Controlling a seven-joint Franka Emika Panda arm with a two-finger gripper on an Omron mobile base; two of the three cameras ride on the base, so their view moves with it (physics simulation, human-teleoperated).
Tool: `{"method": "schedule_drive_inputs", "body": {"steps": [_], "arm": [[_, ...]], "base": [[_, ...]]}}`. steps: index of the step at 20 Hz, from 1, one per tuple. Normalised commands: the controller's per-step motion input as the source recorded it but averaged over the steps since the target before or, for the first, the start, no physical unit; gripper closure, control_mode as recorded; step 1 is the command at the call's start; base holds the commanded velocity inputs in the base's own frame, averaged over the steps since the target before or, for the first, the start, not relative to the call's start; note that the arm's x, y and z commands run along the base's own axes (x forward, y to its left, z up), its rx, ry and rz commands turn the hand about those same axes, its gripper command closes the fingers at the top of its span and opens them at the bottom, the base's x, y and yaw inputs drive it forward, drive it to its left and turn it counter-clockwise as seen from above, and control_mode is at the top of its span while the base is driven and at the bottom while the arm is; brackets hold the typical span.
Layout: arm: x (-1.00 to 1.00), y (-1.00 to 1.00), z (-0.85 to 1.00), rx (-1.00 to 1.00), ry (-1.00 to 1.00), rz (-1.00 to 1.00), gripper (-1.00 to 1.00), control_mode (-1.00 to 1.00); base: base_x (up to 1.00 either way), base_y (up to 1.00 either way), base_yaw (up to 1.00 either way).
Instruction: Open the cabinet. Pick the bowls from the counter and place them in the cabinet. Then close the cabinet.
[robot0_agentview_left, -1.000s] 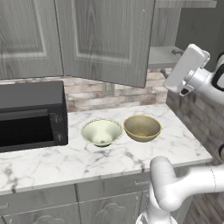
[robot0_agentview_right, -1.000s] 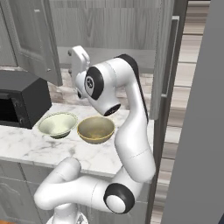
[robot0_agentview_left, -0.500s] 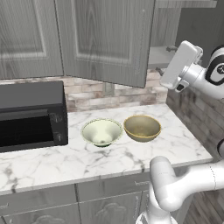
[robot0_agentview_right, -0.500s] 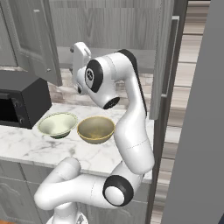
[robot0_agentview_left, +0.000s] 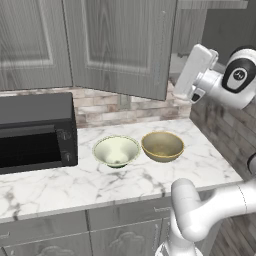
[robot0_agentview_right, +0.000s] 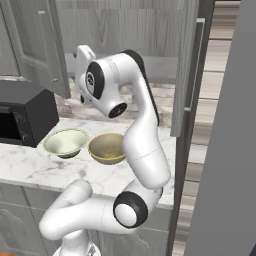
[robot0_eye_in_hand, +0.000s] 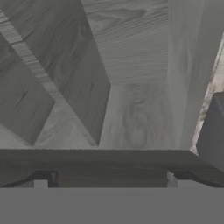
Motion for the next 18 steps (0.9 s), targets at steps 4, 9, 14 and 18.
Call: {"method": "schedule_drive_inputs", "body": {"steps": [4,9,14,18], "arm": [[0.16,0.43,0.0,0.0,0.09,0.0,-1.0,-1.0],[0.14,0.44,0.0,0.0,0.09,0.01,-1.0,-1.0],[-0.05,0.87,0.0,0.03,0.14,0.07,-1.0,-1.0],[-0.15,1.0,-0.03,0.0,0.06,0.04,-1.0,-1.0]], "base": [[0.0,0.0,0.0],[0.0,0.0,0.0],[0.0,0.0,0.0],[0.0,0.0,0.0]]}}
